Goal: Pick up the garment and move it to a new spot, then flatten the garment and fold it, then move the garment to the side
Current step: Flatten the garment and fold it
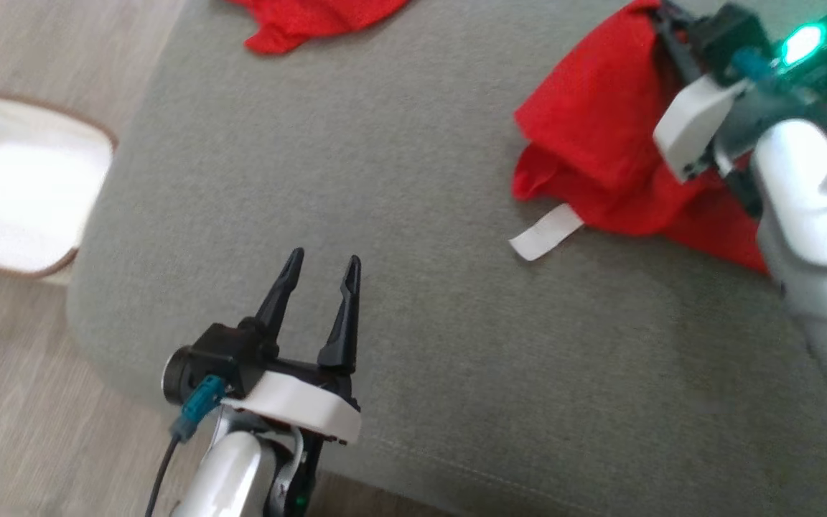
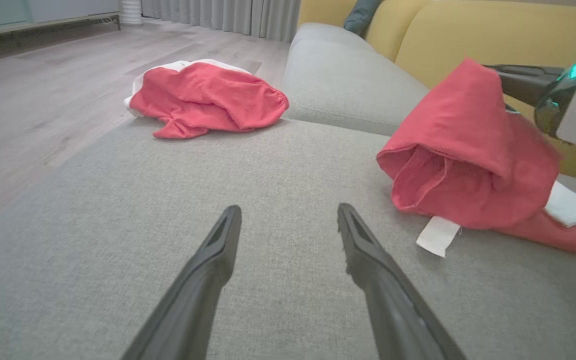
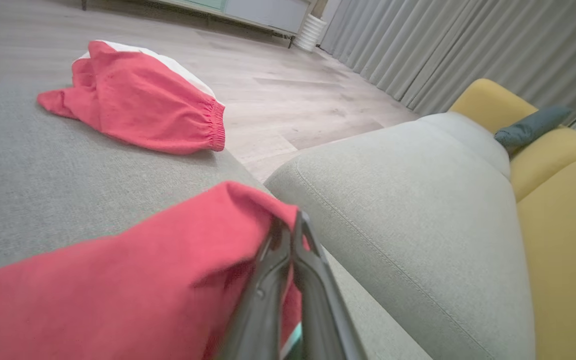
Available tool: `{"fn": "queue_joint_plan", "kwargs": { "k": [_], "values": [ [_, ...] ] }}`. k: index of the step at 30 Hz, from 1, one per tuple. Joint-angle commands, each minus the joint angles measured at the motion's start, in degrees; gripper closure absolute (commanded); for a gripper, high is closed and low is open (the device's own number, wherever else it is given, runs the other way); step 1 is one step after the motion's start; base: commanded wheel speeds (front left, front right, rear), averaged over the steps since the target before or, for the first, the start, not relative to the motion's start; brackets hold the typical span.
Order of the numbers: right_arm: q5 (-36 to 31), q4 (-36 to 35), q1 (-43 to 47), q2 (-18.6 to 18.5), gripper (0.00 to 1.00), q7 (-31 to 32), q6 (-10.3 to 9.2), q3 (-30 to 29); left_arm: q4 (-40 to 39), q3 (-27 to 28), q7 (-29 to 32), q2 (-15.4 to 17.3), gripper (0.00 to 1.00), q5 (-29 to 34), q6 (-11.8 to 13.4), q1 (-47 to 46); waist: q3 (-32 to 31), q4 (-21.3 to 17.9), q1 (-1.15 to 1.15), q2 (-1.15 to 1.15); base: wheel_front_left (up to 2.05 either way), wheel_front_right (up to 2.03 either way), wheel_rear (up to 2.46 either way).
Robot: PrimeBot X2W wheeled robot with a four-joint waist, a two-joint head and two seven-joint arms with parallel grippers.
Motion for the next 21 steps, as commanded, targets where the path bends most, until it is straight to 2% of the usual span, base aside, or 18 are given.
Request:
{"fn": "queue_joint_plan", "kwargs": {
  "k": [1,5,6,7,8,11,14,17,21],
  "values": [
    [-0.2,1.21,-2.67,0.89,1.0,-0.56,0.37,0.27,-1.97,1.28,-0.69,0.11,0.0,-0.31,0.51,-1.82,2.01,2.27,0.0,0.0,0.0,0.0,0.0],
    [-4.11,9.88,-8.92,1.17,1.0,-2.6,0.37,-2.86,-2.27,0.73,-0.69,0.11,0.0,-0.87,1.19,-2.36,3.22,3.48,0.0,0.0,0.0,0.0,0.0],
    [-5.64,11.31,-9.99,1.3,0.85,-3.57,0.37,-4.05,-2.34,0.72,-0.69,0.11,0.0,-0.93,1.33,-2.43,3.46,3.5,0.0,0.0,0.0,0.0,0.0],
    [-7.08,12.72,-10.72,1.46,0.5,-4.35,0.37,-5.42,-2.37,0.69,-0.69,0.11,0.0,-0.98,1.44,-2.52,3.65,3.49,0.0,0.0,0.0,0.0,0.0],
    [-8.99,14.87,-11.7,1.89,0.0,-6.38,0.37,-8.85,-2.38,0.65,-0.69,0.11,0.0,-1.04,1.69,-2.68,3.84,3.2,0.0,0.0,0.0,0.0,0.0],
    [-11.53,16.64,-12.18,2.97,0.0,-9.75,0.37,-13.19,-2.46,1.08,-0.69,0.11,0.0,-0.78,1.91,-2.75,3.81,1.62,0.0,0.0,0.0,0.0,0.0],
    [-13.21,17.55,-11.9,4.55,0.0,-12.28,0.37,-14.72,-2.28,1.73,-0.69,0.11,0.0,-0.21,1.77,-2.68,3.48,-0.67,0.0,0.0,0.0,0.0,0.0],
    [-13.59,17.1,-10.46,6.69,0.0,-14.24,0.37,-13.05,-2.02,2.41,-0.69,0.11,0.0,0.46,1.45,-2.58,2.86,-3.24,0.0,0.0,0.0,0.0,0.0],
    [-11.2,14.62,-5.99,9.5,0.0,-15.05,0.37,-7.05,-1.78,3.27,-0.69,0.11,0.0,1.39,1.01,-2.21,1.76,-6.23,0.0,0.0,0.0,0.0,0.0]
  ]
}}
